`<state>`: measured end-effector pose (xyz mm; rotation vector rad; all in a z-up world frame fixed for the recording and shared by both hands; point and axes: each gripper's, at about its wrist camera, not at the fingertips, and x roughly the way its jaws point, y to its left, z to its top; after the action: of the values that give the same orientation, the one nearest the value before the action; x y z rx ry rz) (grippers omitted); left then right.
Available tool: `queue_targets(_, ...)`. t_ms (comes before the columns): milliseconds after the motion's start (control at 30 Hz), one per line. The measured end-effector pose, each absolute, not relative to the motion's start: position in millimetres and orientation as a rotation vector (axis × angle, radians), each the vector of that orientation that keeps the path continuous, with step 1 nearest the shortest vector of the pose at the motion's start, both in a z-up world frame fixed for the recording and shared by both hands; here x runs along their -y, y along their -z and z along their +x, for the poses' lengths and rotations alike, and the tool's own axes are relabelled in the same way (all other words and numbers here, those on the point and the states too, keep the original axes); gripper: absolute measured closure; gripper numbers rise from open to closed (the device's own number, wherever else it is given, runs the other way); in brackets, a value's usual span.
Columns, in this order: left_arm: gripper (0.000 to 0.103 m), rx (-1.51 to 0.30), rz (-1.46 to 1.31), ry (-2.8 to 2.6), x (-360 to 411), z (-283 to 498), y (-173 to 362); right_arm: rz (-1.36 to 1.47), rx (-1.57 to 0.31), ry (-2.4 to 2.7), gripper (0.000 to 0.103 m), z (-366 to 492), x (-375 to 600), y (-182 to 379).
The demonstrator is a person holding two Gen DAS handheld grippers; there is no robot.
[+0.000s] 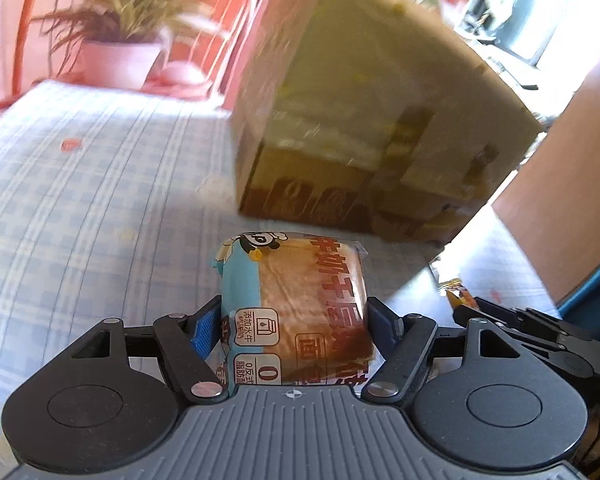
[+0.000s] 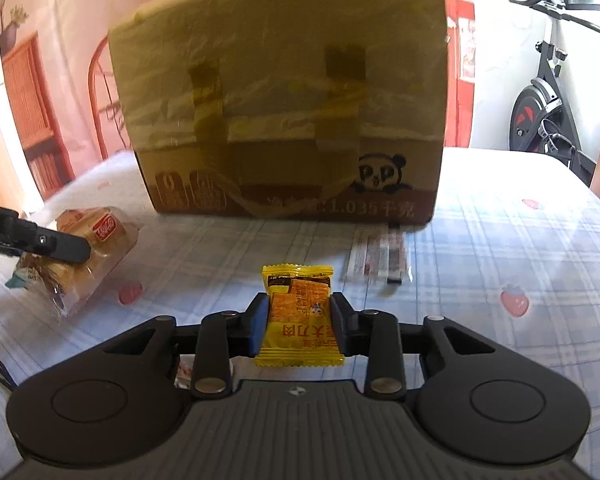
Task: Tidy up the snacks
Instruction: 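Carry the bread bag and yellow packet into the box and open both tools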
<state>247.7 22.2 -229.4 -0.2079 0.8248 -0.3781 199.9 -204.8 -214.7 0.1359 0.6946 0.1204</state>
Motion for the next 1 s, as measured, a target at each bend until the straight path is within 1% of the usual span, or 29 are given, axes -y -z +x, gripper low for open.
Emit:
queue_targets(167, 0.028, -0.735, -0.206, 0.438, -27.0, 247.2, 191.5, 0.151, -0.625, -0.127, 0.068, 199.1, 209.1, 186.2)
queue_targets(333, 0.027, -0.618, -0.178, 0.472, -23.8, 251.5, 144.4, 0.166, -0.518, -0.133, 0.068, 206.9, 217.2, 144.5)
queue_targets(567, 0.027, -0.502, -0.128, 0.476, -5.3, 278.3, 84.8, 0.167, -0.394, -0.149, 0.068, 230.3, 225.7, 85.5)
queue_targets(767, 0.027, -0.476, -0.115, 0.462, 16.5, 323.8, 51.8, 0.141, -0.355, -0.147, 0.068, 267.2, 228.6, 50.8)
queue_targets(1000, 0.027, -0.522, -0.102, 0.401, 36.9, 405.6, 47.6, 0.144, -0.381, -0.154, 0.068, 322.8, 223.4, 41.8)
